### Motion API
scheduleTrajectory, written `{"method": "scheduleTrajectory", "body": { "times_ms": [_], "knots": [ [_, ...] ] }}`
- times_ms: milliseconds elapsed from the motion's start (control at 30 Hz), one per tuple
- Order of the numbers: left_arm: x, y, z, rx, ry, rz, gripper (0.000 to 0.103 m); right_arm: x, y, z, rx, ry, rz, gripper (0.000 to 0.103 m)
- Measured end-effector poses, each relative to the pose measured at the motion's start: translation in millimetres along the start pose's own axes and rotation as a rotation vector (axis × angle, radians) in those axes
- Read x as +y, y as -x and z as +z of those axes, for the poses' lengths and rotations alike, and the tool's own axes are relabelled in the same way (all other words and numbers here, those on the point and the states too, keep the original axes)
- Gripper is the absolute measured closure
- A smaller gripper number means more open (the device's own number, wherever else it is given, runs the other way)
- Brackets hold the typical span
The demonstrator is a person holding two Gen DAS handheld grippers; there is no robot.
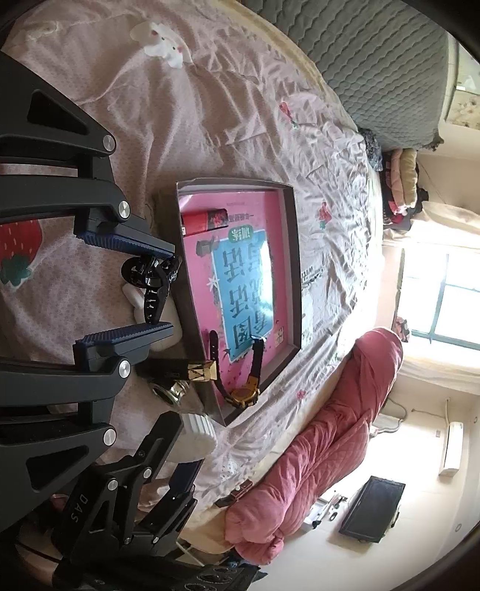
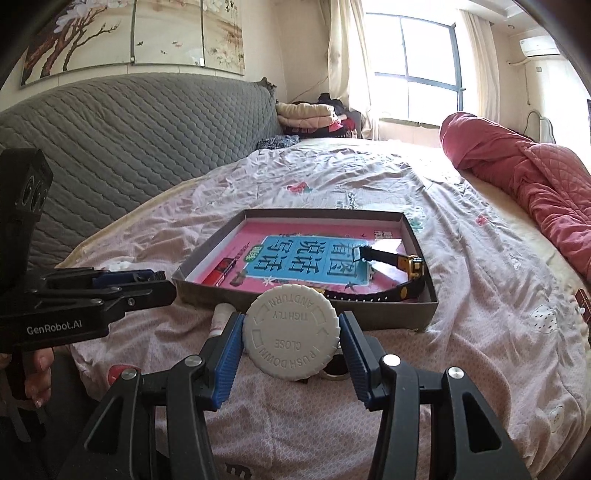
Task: Organize rigid objects
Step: 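Lift the black hair clip with the left gripper while the right grasps the white round lid, then carry the hair clip with the left gripper while the right carries the white lid over the box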
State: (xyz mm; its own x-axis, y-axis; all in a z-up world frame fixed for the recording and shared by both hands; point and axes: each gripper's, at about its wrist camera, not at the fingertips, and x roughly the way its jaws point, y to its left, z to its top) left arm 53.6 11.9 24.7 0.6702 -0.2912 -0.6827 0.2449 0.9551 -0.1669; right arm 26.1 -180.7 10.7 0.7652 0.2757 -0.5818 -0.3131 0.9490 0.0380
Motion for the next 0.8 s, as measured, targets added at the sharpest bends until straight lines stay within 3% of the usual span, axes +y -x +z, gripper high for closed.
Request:
{"method": "scheduleTrajectory", "body": {
  "times_ms": [800],
  "knots": [
    [-9.0,11.2,23.7,-0.051,0.015,0.053,0.066,-10.2,11.6,10.5,-0.077,-0.023,-0.013,0.052]
  ]
}}
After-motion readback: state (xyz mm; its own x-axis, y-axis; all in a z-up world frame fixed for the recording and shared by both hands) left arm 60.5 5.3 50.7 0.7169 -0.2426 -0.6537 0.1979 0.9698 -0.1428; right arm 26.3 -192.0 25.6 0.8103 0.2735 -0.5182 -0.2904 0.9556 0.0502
